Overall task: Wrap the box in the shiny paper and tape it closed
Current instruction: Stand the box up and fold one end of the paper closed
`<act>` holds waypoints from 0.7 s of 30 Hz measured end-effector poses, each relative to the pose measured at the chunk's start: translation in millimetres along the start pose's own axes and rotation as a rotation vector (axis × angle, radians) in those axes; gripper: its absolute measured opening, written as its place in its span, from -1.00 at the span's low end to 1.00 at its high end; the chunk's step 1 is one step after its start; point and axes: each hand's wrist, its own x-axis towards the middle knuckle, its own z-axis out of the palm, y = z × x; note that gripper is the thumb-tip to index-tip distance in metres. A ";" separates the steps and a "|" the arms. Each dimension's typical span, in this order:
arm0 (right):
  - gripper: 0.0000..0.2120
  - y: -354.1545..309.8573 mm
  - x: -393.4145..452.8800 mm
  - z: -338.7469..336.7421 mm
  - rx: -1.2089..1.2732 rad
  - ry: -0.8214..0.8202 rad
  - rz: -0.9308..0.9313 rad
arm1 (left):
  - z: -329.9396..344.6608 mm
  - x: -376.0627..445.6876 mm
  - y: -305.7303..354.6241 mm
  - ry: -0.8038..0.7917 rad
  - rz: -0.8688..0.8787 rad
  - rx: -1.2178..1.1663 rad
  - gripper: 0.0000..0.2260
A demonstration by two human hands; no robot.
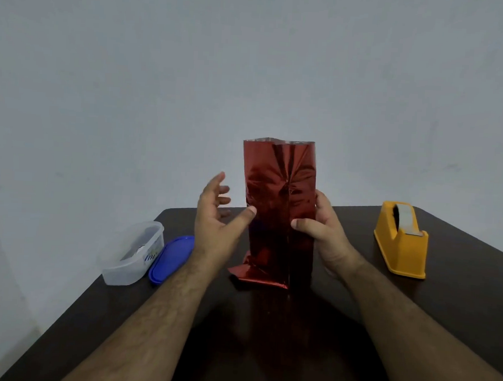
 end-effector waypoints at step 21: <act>-0.60 -56.6 52.0 21.2 -0.349 0.251 -0.376 | 7.8 0.5 -28.6 -0.178 -0.339 -0.128 -0.21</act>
